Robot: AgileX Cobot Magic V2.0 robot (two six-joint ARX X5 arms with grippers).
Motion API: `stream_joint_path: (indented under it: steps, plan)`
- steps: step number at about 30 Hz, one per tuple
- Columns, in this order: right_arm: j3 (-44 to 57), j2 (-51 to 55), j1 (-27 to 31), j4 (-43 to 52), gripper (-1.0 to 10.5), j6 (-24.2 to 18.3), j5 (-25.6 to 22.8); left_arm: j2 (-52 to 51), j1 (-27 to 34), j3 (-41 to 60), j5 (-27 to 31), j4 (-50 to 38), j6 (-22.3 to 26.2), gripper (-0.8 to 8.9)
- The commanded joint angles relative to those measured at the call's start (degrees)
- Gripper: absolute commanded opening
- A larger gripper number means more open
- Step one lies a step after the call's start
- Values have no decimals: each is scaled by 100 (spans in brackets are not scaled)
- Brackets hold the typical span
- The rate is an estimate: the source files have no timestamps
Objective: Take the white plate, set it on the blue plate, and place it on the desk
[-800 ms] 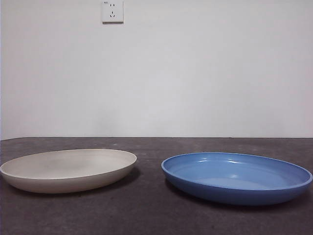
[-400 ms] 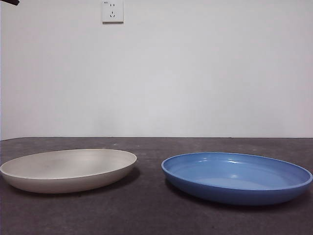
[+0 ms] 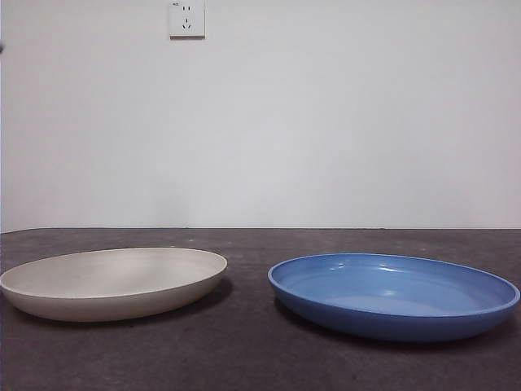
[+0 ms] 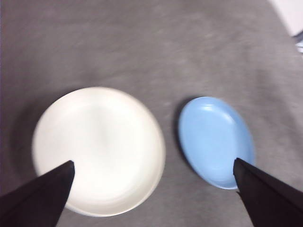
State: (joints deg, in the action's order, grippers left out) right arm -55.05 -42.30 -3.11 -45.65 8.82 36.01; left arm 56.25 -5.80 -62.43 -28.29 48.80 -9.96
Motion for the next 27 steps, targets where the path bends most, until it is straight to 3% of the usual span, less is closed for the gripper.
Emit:
stream_joint_path:
  steps: [1,7,12,16,27]
  plan:
    - [-122,-22,-20,37,613,-55,24,396,181,-136,-2,15,177,716]
    - [-122,-22,-125,37,613,-52,22,1438,555,-227,-4,-44,278,712]
    - [-122,-24,-210,37,613,-52,22,2452,640,-245,-4,-125,549,644]
    - [-122,-24,-212,37,613,-55,22,3220,638,-245,-4,-234,632,644]
    - [-122,-24,-212,37,613,-52,22,4282,627,-245,-4,-498,627,617]
